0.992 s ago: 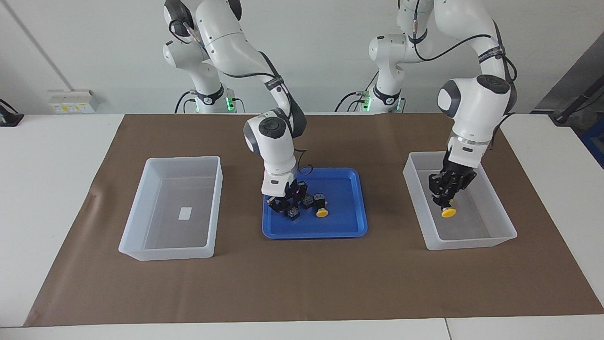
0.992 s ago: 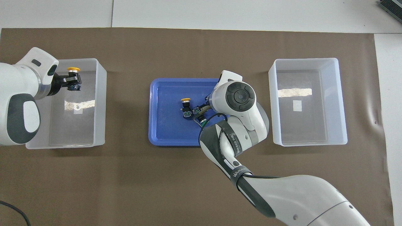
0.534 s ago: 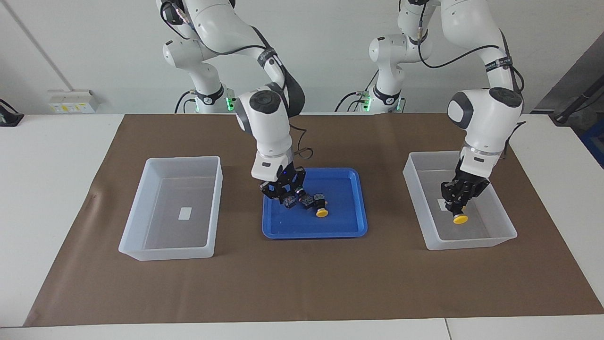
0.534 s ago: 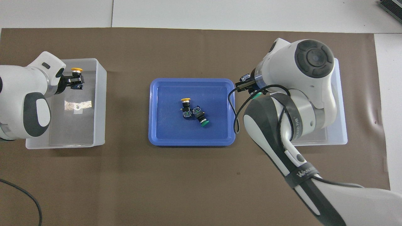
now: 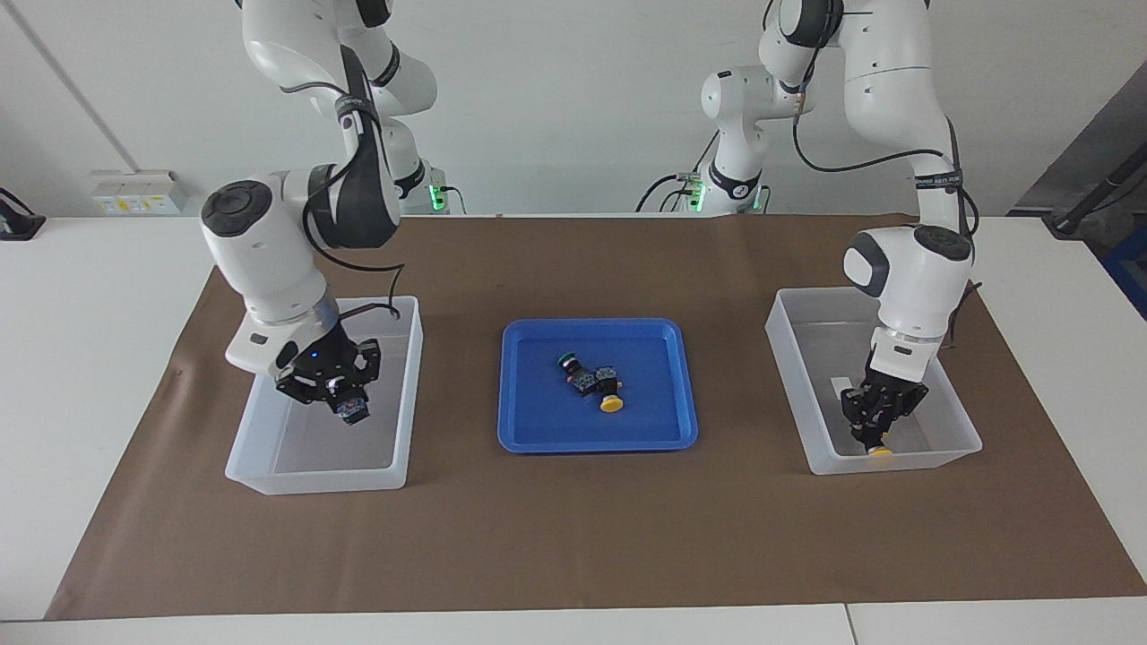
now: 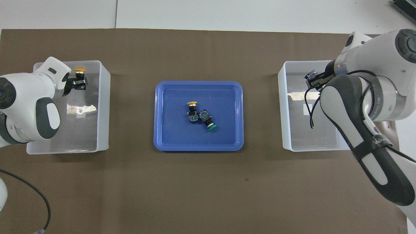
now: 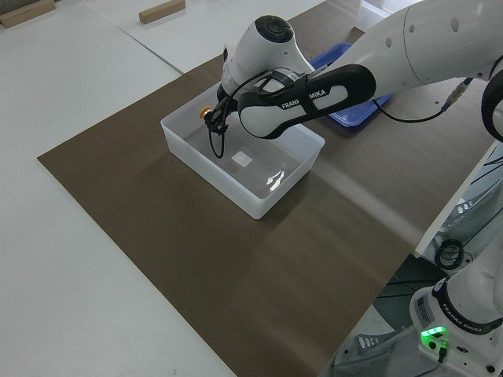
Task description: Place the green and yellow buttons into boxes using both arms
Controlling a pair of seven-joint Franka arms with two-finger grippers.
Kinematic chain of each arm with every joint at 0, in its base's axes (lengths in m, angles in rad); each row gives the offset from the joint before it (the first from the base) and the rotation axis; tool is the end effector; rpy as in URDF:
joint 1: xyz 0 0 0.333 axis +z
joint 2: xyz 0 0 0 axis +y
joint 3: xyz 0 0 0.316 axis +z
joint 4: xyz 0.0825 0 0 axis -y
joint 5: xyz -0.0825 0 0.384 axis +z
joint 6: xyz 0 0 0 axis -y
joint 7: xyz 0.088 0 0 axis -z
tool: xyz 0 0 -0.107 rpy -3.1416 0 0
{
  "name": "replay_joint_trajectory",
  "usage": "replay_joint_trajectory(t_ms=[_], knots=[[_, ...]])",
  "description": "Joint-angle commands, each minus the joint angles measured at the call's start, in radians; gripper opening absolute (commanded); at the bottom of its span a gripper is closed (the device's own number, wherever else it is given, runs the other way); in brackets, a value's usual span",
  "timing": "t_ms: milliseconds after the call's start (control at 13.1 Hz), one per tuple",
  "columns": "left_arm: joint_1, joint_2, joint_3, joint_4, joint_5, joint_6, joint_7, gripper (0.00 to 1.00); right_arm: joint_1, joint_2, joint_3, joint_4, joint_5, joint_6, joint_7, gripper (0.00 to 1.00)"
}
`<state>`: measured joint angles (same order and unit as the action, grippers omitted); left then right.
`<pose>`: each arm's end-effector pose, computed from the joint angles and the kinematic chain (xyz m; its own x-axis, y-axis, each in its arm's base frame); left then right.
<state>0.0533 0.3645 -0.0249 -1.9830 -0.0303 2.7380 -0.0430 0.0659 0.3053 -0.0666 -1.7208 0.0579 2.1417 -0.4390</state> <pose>0.6432 0.0204 0.3231 0.9200 0.1018 0.3785 0.0909 -0.9948 0.0468 0.6545 0.0057 0.4191 0.9086 0.4006 0.1184 0.4012 -0.9158 0.0202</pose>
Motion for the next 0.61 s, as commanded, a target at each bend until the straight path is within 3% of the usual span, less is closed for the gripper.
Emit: replay_joint_trajectory(t_ms=[0,153,229,305,458,534], knots=[[0.013,0.028,-0.009,0.019,-0.008,0.049,0.015,0.00,-0.054,-0.017,0.016,-0.146,0.013,0.124,-0.075,0.00],[0.005,0.030,-0.009,0.013,-0.008,0.055,0.011,0.33,-0.049,-0.011,0.016,-0.192,0.014,0.190,-0.069,0.00],[0.005,0.030,-0.009,0.010,-0.008,0.055,0.012,0.54,-0.044,-0.005,0.016,-0.206,0.014,0.225,-0.064,0.00],[0.007,0.028,-0.009,0.012,-0.008,0.055,0.011,0.61,-0.040,0.000,0.016,-0.229,0.014,0.260,-0.044,0.00],[0.005,0.025,-0.009,0.019,-0.008,0.054,0.009,0.66,-0.038,0.023,0.018,-0.252,0.014,0.311,-0.012,0.01],[0.005,0.016,-0.009,0.019,-0.008,0.048,0.009,0.69,-0.038,0.038,0.016,-0.250,0.014,0.325,-0.010,0.09]])
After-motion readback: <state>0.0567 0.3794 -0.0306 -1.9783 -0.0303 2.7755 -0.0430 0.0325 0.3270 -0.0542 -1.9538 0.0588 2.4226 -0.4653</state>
